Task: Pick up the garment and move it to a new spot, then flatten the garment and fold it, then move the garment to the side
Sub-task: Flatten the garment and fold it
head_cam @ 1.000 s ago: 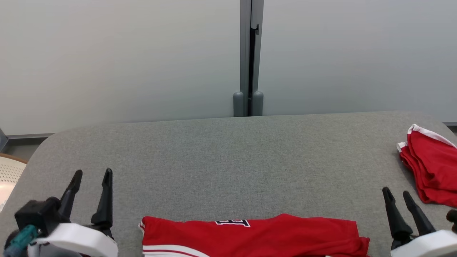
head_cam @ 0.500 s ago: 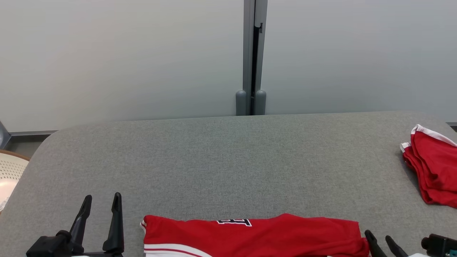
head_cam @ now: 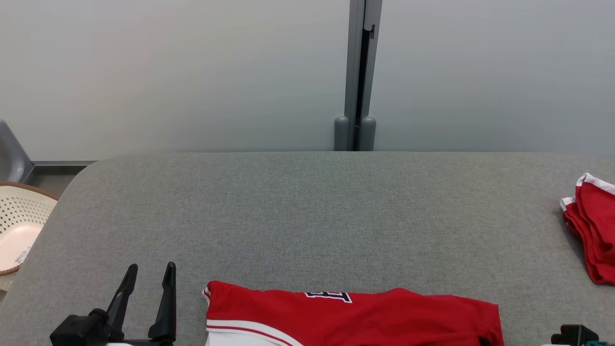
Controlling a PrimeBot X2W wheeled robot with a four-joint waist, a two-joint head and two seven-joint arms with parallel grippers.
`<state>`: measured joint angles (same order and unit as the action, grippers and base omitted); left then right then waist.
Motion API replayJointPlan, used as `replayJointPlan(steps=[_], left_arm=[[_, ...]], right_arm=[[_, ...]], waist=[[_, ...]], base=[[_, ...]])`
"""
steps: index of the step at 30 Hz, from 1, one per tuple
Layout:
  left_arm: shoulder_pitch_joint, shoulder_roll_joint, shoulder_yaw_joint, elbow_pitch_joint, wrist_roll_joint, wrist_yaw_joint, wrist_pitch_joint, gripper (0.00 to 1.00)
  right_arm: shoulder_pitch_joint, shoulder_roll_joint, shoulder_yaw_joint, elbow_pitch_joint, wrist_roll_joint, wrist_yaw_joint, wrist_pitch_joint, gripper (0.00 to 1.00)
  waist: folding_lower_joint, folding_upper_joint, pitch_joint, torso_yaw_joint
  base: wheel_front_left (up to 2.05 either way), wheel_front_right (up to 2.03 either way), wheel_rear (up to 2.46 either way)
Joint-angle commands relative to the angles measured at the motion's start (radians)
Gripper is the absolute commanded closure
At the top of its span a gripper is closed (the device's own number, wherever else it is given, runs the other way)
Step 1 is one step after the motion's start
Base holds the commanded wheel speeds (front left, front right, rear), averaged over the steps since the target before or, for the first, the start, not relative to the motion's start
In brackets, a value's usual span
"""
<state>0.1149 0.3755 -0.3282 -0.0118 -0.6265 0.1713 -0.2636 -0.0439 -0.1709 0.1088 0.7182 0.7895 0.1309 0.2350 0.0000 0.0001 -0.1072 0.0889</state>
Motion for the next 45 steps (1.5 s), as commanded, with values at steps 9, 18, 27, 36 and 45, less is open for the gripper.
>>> replayJointPlan(steps=[9,18,27,36,45], left_arm=[[-0.022,-0.002,0.004,0.016,0.002,-0.011,-0.001,0.00],[-0.010,0.000,0.008,0.017,-0.009,-0.002,0.001,0.00],[-0.016,-0.007,0.020,0.010,-0.004,0.003,0.000,0.00],[0.022,0.009,0.088,-0.017,0.005,0.023,0.000,0.00],[0.033,0.022,0.087,-0.041,0.009,0.029,0.012,0.00]], right_arm=[[0.031,0.054,0.038,-0.003,0.052,-0.001,-0.013,1.00],[-0.028,0.001,0.057,-0.088,0.111,0.000,-0.045,1.00],[-0.103,-0.160,-0.016,-0.113,0.104,0.000,-0.010,1.00],[-0.055,-0.118,-0.031,-0.357,0.127,0.000,0.043,1.00],[0.052,0.042,0.066,-0.642,0.125,0.000,0.159,1.00]], waist=[[0.0000,-0.0001,0.013,0.023],[0.0000,-0.0001,0.011,-0.006],[0.0000,-0.0001,0.015,-0.046],[0.0000,-0.0001,-0.013,-0.023],[0.0000,-0.0001,-0.014,0.042]], base=[[0.00,0.00,0.00],[0.00,0.00,0.00],[0.00,0.00,0.00],[0.00,0.00,0.00],[0.00,0.00,0.00]])
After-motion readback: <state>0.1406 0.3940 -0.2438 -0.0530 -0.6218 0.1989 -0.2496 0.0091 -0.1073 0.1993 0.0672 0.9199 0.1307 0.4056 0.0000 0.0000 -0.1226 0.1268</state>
